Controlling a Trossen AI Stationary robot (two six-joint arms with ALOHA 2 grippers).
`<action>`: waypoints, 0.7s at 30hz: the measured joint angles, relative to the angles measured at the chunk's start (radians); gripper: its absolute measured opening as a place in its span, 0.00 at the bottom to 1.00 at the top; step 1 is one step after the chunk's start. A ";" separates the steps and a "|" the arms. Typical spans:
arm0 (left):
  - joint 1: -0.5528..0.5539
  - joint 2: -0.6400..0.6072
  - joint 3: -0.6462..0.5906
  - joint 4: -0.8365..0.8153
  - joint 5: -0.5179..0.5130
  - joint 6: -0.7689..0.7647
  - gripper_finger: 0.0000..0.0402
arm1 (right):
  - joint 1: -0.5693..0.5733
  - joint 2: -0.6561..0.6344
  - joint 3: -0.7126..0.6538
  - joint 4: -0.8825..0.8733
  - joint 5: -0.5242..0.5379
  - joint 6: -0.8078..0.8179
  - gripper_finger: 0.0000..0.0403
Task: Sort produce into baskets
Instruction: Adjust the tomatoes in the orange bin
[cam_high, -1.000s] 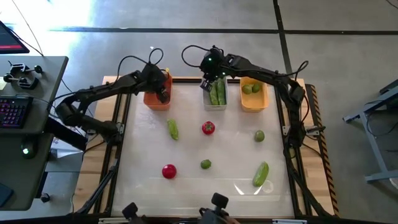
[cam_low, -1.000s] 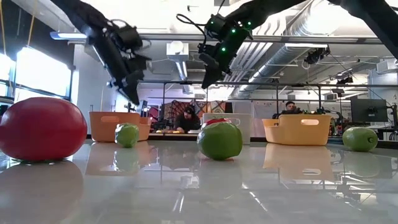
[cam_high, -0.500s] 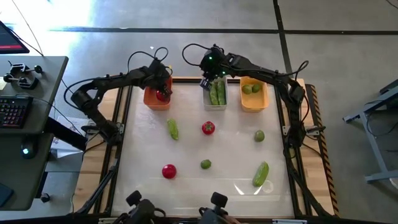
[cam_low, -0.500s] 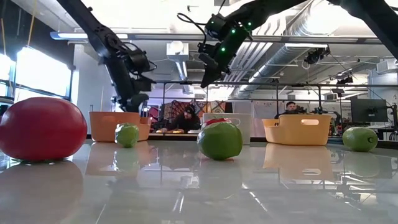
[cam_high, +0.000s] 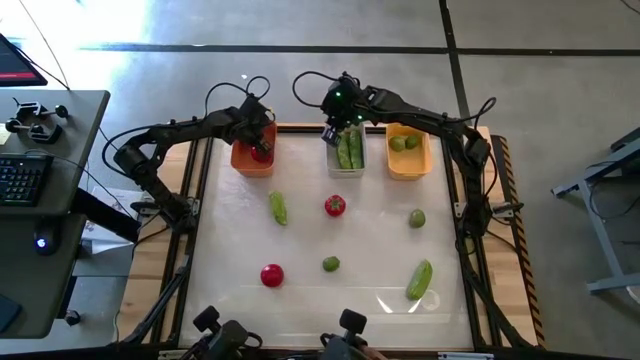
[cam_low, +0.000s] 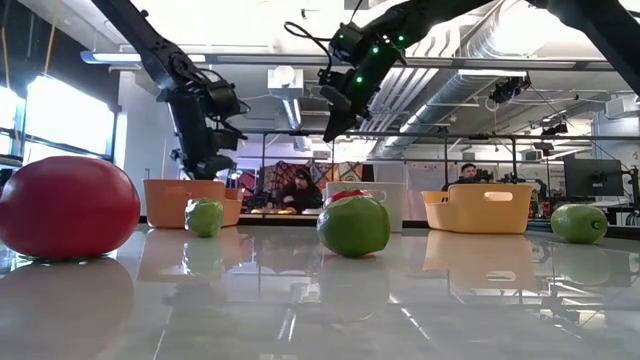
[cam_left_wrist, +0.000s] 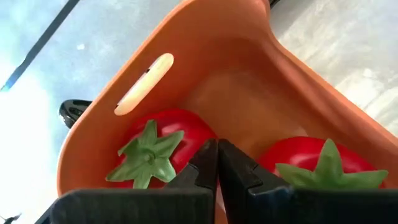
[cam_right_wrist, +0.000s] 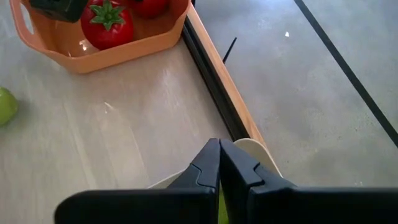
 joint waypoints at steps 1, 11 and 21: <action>0.000 0.000 0.000 0.002 -0.005 0.000 0.00 | 0.000 0.000 0.000 0.000 0.000 0.000 0.00; -0.001 -0.127 0.000 -0.008 -0.011 0.016 0.00 | 0.000 0.000 0.000 -0.005 0.000 0.000 0.00; -0.067 -0.261 0.000 -0.260 0.152 -0.038 0.00 | 0.000 0.000 0.000 -0.005 0.000 -0.009 0.00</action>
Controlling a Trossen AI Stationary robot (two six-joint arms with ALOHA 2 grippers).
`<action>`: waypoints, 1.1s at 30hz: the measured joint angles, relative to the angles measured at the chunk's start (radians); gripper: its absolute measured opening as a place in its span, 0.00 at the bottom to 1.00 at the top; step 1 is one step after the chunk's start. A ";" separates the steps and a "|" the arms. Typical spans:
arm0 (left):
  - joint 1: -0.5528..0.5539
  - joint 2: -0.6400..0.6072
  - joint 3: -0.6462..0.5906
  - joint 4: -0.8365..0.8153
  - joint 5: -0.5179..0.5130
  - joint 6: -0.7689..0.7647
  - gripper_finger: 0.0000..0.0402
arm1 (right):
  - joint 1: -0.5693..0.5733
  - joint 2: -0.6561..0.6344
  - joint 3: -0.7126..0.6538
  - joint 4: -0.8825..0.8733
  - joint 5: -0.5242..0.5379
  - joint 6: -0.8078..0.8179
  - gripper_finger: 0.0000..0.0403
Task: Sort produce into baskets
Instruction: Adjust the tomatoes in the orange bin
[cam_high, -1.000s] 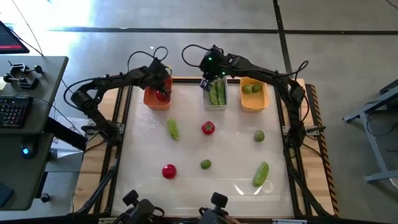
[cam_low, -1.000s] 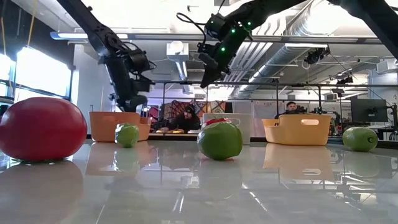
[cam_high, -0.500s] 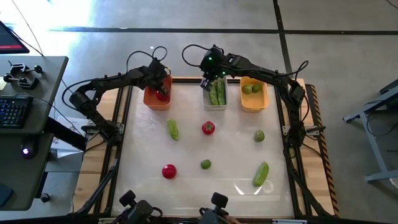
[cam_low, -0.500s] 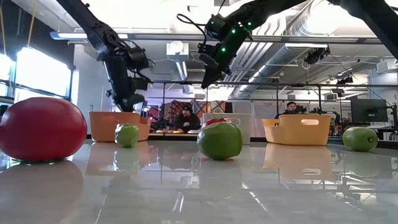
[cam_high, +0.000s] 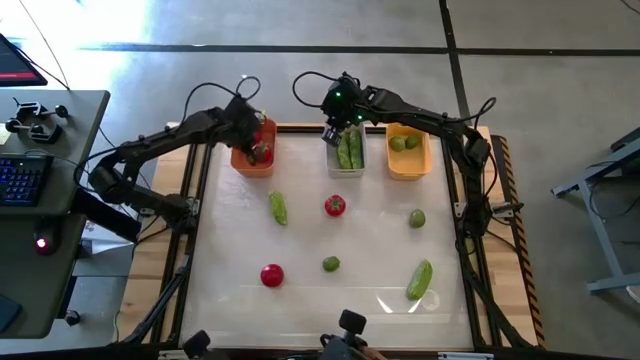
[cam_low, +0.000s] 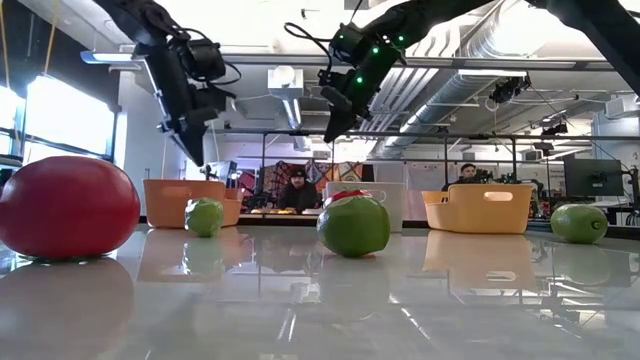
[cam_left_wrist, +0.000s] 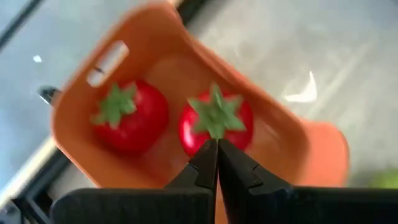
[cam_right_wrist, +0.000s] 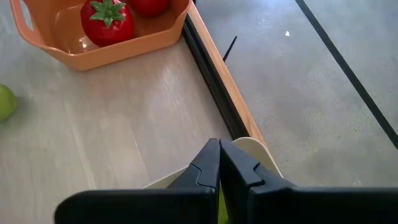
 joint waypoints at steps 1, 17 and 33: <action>-0.011 0.000 0.000 -0.025 0.003 -0.008 0.00 | 0.000 0.000 0.000 0.000 0.000 -0.001 0.00; -0.051 0.162 0.000 -0.070 -0.005 -0.024 0.00 | 0.000 0.000 0.000 -0.006 0.000 -0.010 0.00; -0.017 0.221 0.000 0.096 -0.032 0.013 0.00 | 0.000 0.000 0.000 -0.008 0.000 -0.010 0.00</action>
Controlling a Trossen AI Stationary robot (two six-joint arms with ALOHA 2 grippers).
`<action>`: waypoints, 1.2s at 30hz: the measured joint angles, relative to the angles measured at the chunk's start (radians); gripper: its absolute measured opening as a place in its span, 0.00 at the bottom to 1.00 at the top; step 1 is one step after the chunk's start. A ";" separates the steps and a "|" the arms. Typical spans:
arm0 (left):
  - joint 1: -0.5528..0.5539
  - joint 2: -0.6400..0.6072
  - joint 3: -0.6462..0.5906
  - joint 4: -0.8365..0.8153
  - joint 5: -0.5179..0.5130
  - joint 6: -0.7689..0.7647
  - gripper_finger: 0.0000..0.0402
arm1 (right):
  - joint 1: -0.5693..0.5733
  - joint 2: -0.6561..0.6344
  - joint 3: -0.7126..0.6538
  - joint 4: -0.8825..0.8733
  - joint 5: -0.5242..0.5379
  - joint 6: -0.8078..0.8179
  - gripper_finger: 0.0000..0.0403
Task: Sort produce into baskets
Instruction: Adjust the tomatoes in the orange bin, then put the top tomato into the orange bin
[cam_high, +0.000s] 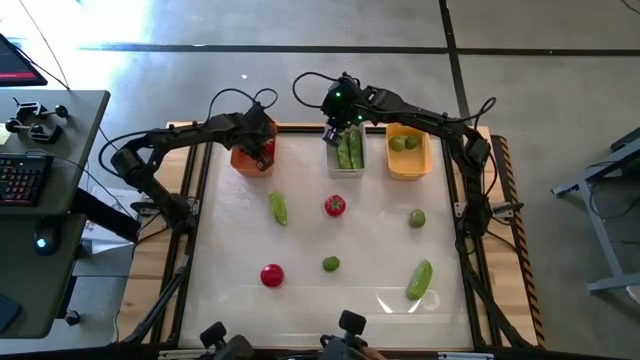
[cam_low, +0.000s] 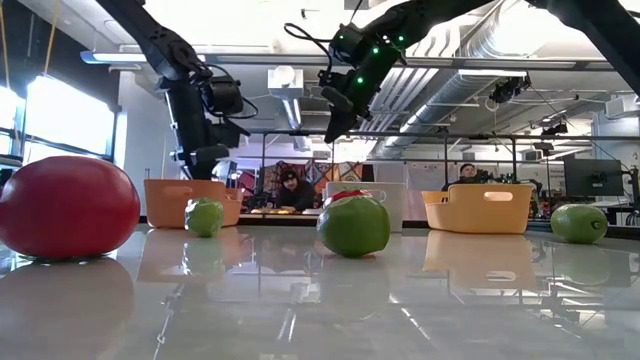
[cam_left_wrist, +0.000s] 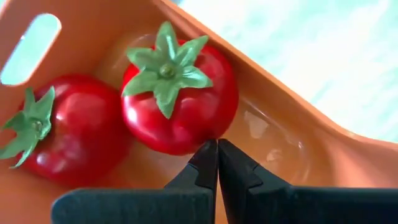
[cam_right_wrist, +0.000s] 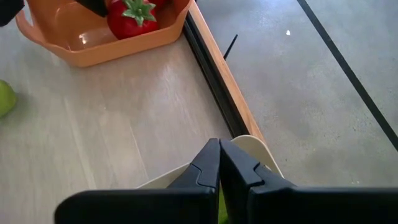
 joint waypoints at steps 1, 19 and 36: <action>0.004 0.000 0.000 0.006 0.000 0.000 0.00 | 0.000 0.000 0.000 0.000 0.000 0.000 0.00; 0.034 -0.003 -0.008 0.102 0.023 0.030 0.00 | 0.012 0.000 0.000 0.020 -0.061 0.009 0.00; 0.088 -0.130 -0.082 0.149 0.009 0.053 0.00 | 0.068 0.000 0.000 0.061 -0.064 0.009 0.00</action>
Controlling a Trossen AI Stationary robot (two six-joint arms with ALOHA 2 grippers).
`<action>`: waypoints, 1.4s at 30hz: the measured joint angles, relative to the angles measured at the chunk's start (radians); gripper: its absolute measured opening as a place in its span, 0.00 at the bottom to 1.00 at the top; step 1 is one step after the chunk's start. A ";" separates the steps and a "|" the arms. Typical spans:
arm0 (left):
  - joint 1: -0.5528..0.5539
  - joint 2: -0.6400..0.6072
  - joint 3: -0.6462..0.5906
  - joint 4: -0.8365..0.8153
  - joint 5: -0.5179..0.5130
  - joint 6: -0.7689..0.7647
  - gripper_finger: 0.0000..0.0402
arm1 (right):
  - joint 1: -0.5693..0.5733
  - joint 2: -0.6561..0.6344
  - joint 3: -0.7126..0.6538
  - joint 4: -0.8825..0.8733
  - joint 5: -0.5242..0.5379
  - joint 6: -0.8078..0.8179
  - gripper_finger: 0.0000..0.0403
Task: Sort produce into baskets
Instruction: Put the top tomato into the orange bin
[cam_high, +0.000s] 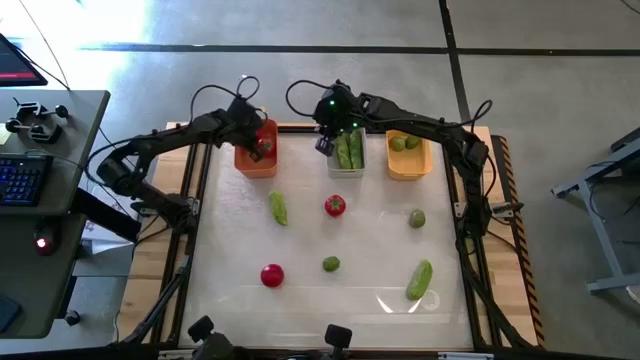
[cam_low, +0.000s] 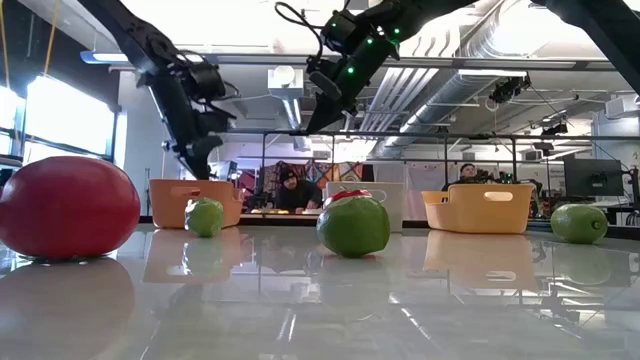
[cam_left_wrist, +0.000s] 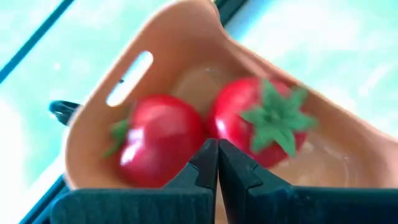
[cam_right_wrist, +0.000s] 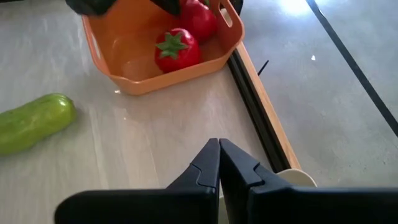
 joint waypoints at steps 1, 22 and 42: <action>0.000 -0.014 0.000 -0.001 0.006 0.000 0.00 | 0.000 0.000 0.000 0.000 0.000 -0.002 0.00; -0.001 -0.383 -0.434 0.669 0.382 -0.091 0.00 | 0.115 -0.124 -0.448 0.305 0.003 0.134 0.00; -0.019 -0.394 -0.586 0.953 0.619 -0.142 0.00 | 0.394 -0.177 -0.445 -0.027 0.132 0.317 0.69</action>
